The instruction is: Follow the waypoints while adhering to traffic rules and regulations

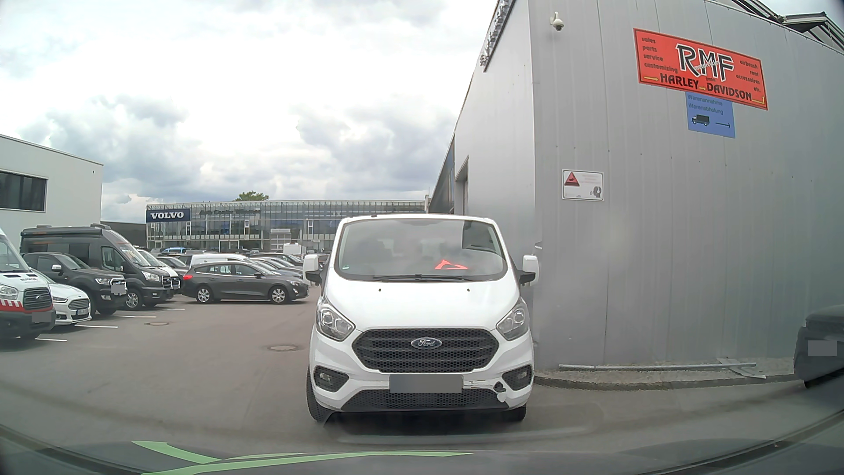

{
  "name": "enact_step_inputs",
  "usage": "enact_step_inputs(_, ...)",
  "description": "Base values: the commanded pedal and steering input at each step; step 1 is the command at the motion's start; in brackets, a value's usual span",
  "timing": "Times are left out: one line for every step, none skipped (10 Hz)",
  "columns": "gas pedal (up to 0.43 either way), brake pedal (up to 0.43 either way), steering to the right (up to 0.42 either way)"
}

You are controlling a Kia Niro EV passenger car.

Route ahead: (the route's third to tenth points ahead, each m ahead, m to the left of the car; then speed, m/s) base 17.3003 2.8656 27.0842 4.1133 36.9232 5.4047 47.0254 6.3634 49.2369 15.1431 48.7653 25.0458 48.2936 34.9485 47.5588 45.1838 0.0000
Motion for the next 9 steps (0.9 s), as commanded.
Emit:
enact_step_inputs(0.0, 0.463, -0.462)
enact_step_inputs(0.0, 0.463, -0.462)
enact_step_inputs(0.0, 0.463, -0.463)
enact_step_inputs(0.0, 0.463, -0.462)
enact_step_inputs(0.0, 0.463, -0.463)
enact_step_inputs(0.0, 0.463, -0.462)
enact_step_inputs(0.0, 0.47, -0.462)
enact_step_inputs(0.0, 0.463, -0.462)
enact_step_inputs(0.0, 0.463, -0.462)
